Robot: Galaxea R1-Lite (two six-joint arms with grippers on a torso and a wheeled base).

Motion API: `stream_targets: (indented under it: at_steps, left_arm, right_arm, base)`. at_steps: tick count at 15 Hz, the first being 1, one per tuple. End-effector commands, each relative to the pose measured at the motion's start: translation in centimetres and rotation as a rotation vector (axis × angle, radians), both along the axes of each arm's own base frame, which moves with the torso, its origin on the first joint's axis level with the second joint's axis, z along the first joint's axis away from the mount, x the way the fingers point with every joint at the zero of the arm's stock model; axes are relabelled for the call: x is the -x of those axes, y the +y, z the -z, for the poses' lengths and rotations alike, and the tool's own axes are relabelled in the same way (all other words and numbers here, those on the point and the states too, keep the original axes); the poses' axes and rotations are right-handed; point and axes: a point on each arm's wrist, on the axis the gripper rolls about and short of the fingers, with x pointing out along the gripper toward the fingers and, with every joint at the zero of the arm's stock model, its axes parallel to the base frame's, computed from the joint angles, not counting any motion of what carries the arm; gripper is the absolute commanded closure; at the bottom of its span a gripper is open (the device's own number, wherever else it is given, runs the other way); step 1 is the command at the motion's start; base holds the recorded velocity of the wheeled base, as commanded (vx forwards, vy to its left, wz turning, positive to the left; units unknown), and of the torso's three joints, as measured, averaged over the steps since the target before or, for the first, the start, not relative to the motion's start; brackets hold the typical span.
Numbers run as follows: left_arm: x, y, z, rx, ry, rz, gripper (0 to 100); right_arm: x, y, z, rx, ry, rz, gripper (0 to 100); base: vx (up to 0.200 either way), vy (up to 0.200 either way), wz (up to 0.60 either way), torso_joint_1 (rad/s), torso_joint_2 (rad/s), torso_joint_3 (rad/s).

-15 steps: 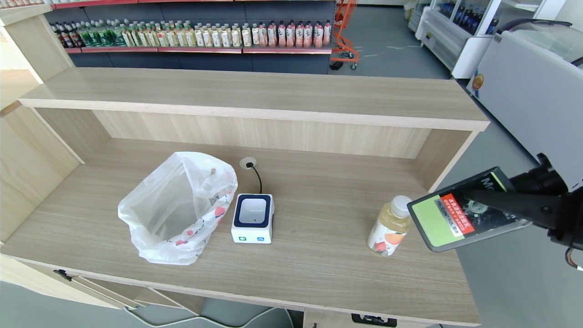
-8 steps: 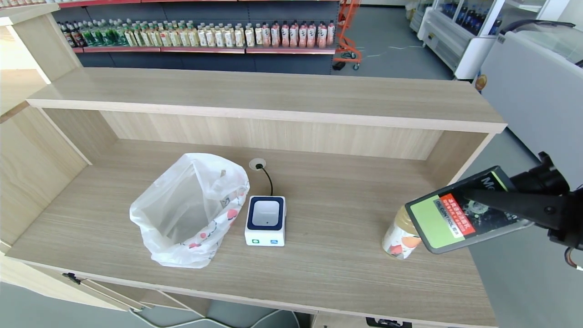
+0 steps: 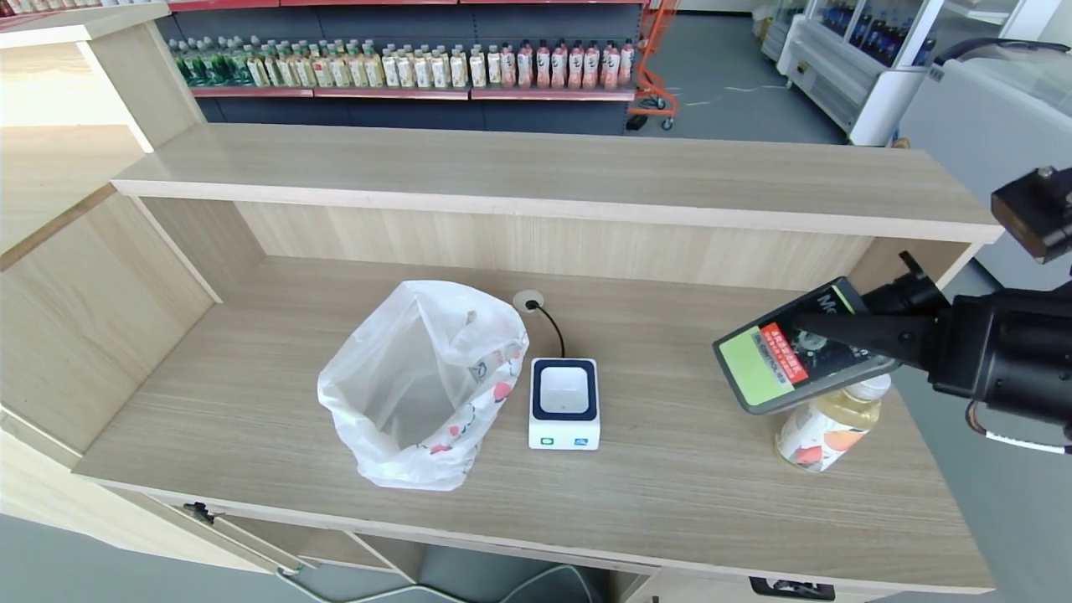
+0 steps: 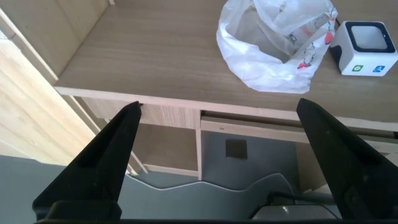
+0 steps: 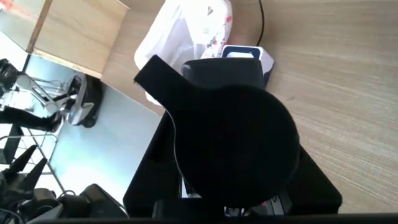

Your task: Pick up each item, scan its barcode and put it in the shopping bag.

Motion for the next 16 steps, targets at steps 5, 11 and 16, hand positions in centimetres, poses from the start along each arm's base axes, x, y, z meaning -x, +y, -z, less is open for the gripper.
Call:
stream_targets:
  at_steps: [5,11,16]
  left_arm:
    - [0.0,0.0,0.0,-0.001,0.002,0.000,0]
    - [0.0,0.0,0.0,0.000,0.000,0.000,0]
    - [0.0,0.0,0.0,0.000,0.000,0.000,0]
  right_arm:
    - [-9.1,3.8,3.8,0.067,0.098,0.029,100]
    - [-12.5,6.6,7.4,0.101,0.170,-0.010,100]
    - [-13.4,9.6,9.0,0.093,0.135,-0.074,100]
  base:
    - [0.000,0.040,0.00,0.001,0.00,0.000]
    - [0.000,0.000,0.00,0.000,0.00,0.000]
    - [0.000,0.000,0.00,0.000,0.00,0.000]
